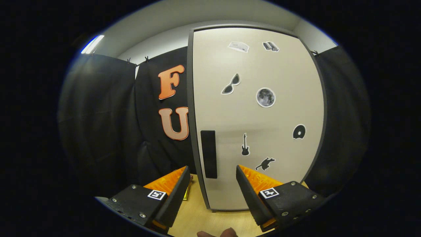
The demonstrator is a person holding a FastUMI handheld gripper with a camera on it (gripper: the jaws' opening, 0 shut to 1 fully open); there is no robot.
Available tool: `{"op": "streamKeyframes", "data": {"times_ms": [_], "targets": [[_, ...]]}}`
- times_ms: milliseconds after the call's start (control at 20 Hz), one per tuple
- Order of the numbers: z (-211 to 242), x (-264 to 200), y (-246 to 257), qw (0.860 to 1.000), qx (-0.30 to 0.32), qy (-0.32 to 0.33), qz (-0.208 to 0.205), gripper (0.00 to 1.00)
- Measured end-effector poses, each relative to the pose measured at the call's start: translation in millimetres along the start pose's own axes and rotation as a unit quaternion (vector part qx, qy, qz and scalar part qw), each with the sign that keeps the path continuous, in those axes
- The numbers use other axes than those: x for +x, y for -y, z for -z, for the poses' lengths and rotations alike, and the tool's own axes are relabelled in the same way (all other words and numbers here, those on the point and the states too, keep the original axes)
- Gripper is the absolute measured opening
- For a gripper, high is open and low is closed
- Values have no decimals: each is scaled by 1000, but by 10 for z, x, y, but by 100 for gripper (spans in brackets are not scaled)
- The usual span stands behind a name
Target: Open the shoe cabinet door, grab the shoes and put them into the shoe cabinet, then close the shoe cabinet door.
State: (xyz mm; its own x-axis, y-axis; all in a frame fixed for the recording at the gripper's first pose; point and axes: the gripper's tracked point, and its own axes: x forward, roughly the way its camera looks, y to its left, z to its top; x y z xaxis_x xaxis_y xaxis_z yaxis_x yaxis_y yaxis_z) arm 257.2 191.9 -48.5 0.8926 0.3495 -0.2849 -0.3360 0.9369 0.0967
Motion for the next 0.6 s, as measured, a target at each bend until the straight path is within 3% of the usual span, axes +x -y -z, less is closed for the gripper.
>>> {"op": "streamKeyframes", "data": {"times_ms": [200,600], "targets": [[-70,-491,126,999,-5,8,34,88],[-169,-1311,290,999,4,25,48,88]]}}
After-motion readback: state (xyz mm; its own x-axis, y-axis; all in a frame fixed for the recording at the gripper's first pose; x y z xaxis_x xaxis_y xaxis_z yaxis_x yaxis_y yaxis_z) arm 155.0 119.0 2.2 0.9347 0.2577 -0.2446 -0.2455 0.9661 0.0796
